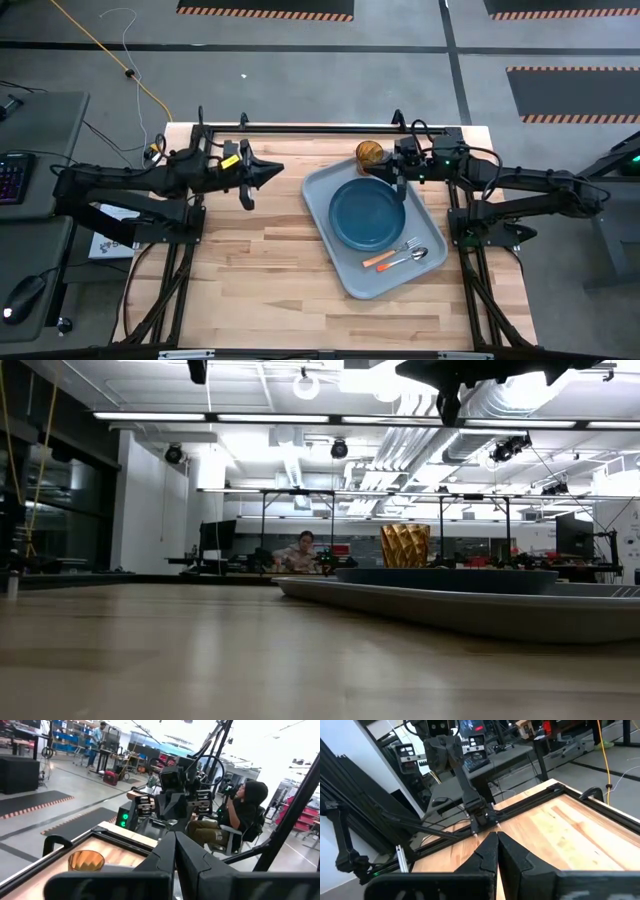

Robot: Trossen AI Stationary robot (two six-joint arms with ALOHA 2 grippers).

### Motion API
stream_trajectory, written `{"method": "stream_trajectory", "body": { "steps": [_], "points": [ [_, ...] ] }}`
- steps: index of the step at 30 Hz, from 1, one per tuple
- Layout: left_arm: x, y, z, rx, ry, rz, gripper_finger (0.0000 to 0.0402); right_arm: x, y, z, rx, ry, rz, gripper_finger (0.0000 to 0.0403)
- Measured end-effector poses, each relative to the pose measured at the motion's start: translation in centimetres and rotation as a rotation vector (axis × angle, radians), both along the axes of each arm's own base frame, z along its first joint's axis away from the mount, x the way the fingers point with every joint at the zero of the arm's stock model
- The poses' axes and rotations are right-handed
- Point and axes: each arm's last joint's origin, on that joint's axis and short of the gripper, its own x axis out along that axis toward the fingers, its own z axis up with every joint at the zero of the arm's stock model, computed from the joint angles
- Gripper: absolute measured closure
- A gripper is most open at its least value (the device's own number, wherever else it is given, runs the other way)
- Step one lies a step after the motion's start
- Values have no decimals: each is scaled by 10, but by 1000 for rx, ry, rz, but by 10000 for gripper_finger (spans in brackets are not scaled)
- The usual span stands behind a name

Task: Pick and place plate/cup/fork/spoon on tray
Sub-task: Return to Home Position

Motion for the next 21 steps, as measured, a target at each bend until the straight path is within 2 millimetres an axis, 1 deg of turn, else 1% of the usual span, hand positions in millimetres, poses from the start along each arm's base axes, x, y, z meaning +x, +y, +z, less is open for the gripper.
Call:
{"method": "stream_trajectory", "body": {
  "steps": [4, 8, 11, 14, 19, 21],
  "points": [
    [0, -3, 0, 1, -2, -1, 401, -3, 1, 2, -1, -9, 13, 402],
    [-1, -5, -1, 39, 26, 8, 401, -6, 2, 5, -4, -26, 31, 403],
    [-8, -6, -2, 57, 11, 25, 401, -9, 3, 8, -8, -42, 34, 403],
    [-21, -7, -13, 61, -19, 24, 401, -12, 4, 11, -11, -55, 34, 403],
    [-50, -8, -40, 33, -119, 12, 401, -13, 5, 12, -19, -58, 49, 403],
    [-60, -8, -53, 20, -134, 11, 401, -13, 5, 11, -18, -56, 51, 403]
  ]
}}
